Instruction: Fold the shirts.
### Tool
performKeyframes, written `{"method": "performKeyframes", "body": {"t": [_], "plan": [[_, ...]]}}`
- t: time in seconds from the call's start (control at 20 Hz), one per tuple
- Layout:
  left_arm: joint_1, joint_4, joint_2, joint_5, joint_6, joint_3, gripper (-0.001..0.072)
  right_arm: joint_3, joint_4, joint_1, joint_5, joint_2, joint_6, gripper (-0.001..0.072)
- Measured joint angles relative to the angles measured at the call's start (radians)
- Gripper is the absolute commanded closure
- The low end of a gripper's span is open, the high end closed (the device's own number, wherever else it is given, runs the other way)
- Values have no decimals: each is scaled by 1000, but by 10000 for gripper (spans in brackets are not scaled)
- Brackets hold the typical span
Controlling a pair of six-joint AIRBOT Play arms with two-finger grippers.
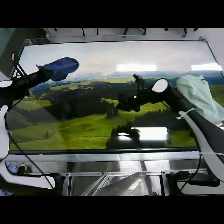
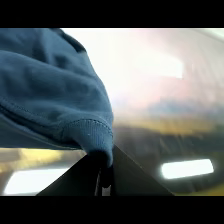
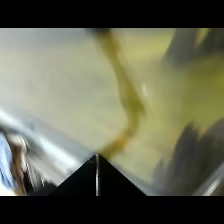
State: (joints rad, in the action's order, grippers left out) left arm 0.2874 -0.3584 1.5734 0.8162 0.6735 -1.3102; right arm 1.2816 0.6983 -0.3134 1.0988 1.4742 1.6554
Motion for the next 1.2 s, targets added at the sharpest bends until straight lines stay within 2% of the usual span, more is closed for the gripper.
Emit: {"method": "performKeyframes", "body": {"t": [0.2, 0.35, 0.5, 0.7, 0.75, 0.8, 0.85, 0.9, 1.0, 1.2], "plan": [[-84, -110, -401, 60, 195, 364, 696, 0, -63, 146, 4, -11, -42, 687], [-228, -152, -633, 124, 381, 566, 696, 0, -144, 222, 7, -13, -53, 687], [-450, -170, -752, 106, 545, 671, 695, 0, -203, 276, 16, -14, -59, 687], [-796, -183, -727, -69, 693, 694, 689, 0, -251, 323, 130, -14, -61, 687], [-868, -184, -694, -108, 713, 679, 458, 0, -257, 332, 156, -15, -63, 687], [-921, -184, -659, -131, 729, 659, 120, 0, -262, 340, 177, -15, -63, 687], [-954, -185, -626, -138, 740, 636, 38, 0, -267, 346, 189, -16, -63, 687], [-969, -188, -593, -120, 752, 605, 38, 0, -269, 349, 201, -16, -68, 687], [-947, -217, -553, 0, 756, 541, 39, 0, -274, 354, 206, -14, -83, 687], [-743, -407, -628, 266, 760, 449, 39, 0, -274, 357, 228, 11, -110, 687]]}}
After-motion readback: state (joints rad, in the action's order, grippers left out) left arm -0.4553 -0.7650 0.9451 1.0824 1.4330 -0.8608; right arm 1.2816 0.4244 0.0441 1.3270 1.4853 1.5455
